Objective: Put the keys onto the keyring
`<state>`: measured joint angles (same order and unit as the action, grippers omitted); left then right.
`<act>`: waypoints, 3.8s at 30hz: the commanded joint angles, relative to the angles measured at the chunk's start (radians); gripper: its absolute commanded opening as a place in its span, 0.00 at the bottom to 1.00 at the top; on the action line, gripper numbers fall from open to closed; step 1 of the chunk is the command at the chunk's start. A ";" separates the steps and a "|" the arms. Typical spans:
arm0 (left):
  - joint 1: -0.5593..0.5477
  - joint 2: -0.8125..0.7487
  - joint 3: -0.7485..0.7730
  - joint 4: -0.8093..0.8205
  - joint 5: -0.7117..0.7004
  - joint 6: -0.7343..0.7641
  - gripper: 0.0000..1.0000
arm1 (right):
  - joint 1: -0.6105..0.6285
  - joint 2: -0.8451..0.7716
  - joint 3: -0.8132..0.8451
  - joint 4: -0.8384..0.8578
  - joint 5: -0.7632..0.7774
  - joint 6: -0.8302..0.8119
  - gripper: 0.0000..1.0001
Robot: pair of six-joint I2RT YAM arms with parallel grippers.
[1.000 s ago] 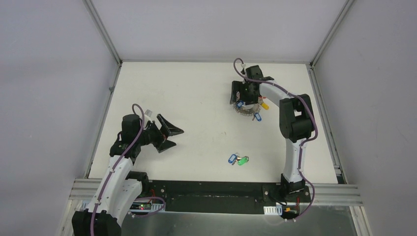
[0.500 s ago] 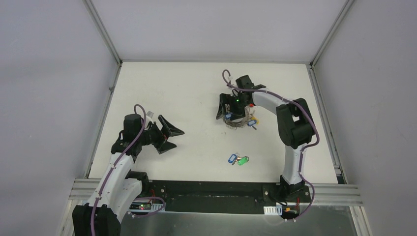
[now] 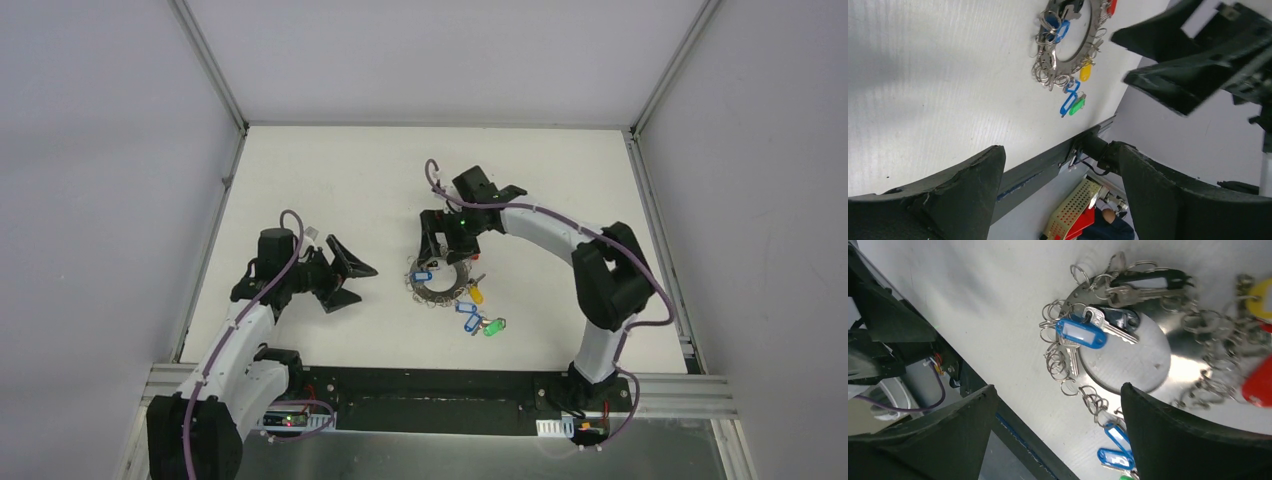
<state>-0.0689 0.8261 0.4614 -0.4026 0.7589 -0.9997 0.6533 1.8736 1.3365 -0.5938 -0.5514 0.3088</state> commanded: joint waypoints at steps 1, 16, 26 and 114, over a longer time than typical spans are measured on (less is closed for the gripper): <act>-0.053 0.097 0.041 0.017 -0.024 0.053 0.85 | -0.045 -0.176 -0.069 0.022 0.127 0.027 0.95; -0.367 0.645 0.292 0.128 -0.221 0.073 0.62 | -0.262 -0.179 -0.335 0.200 -0.019 0.118 0.90; -0.448 0.838 0.292 0.232 -0.309 -0.004 0.30 | -0.237 0.015 -0.210 0.197 -0.065 0.093 0.69; -0.542 0.142 0.017 0.174 -0.508 0.005 0.79 | -0.175 -0.425 -0.412 0.161 0.109 0.107 0.87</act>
<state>-0.6205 0.9741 0.5163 -0.3702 0.1963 -0.9565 0.4854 1.5082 0.9497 -0.5056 -0.4267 0.3683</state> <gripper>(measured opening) 0.779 0.887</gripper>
